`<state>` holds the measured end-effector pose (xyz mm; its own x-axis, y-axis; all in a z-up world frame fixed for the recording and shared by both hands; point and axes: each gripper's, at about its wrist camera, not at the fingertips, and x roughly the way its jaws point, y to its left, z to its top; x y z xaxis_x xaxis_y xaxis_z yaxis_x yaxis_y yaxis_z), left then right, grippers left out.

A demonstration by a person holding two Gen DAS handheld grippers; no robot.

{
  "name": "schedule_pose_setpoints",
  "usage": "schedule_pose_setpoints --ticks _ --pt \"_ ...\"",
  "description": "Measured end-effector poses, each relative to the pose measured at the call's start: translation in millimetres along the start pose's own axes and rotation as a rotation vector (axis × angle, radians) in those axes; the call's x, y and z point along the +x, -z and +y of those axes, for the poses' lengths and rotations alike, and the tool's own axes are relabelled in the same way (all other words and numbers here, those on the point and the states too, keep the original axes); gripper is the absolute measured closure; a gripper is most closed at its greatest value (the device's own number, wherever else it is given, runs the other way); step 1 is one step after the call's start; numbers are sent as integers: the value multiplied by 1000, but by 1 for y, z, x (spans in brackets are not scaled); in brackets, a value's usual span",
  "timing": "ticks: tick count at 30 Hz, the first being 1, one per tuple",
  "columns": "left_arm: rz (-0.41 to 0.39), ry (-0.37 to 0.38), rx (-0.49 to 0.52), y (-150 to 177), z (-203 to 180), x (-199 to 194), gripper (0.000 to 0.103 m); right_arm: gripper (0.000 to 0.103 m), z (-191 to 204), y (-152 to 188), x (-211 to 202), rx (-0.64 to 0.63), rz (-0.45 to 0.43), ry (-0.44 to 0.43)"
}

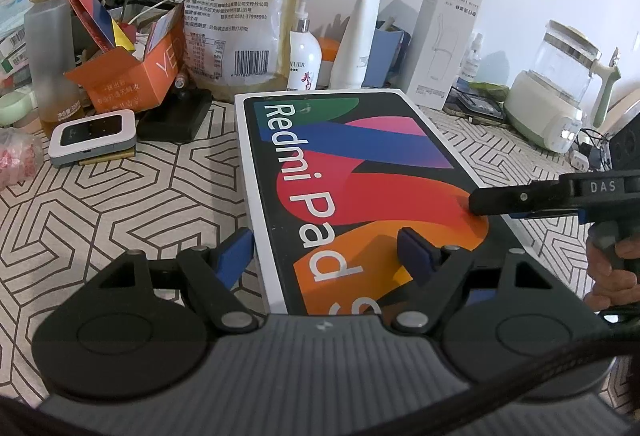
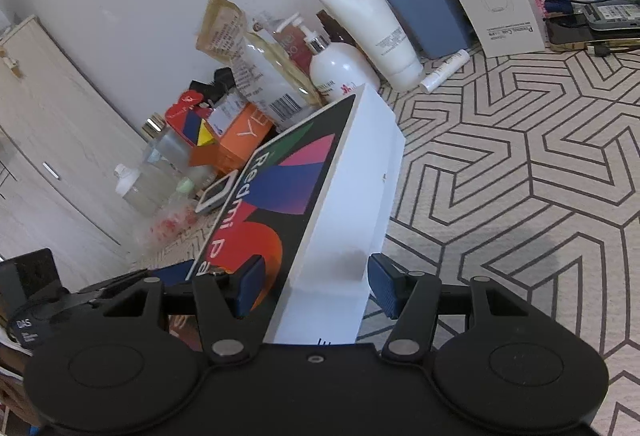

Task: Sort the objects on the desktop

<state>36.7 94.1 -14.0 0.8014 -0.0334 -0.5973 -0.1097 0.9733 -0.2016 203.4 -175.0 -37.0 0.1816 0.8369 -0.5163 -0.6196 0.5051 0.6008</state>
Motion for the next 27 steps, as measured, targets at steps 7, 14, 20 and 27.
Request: schedule_pose_setpoints --ticks 7,14,20,27 --pt "24 -3 -3 1 -1 3 21 40 2 2 2 -15 10 31" --pt "36 -9 -1 3 -1 5 21 40 -1 4 6 -16 26 51" --pt "40 -12 1 3 -2 5 21 39 -2 4 8 -14 29 54" --pt "47 -19 -12 3 0 7 16 39 0 5 7 -23 28 65"
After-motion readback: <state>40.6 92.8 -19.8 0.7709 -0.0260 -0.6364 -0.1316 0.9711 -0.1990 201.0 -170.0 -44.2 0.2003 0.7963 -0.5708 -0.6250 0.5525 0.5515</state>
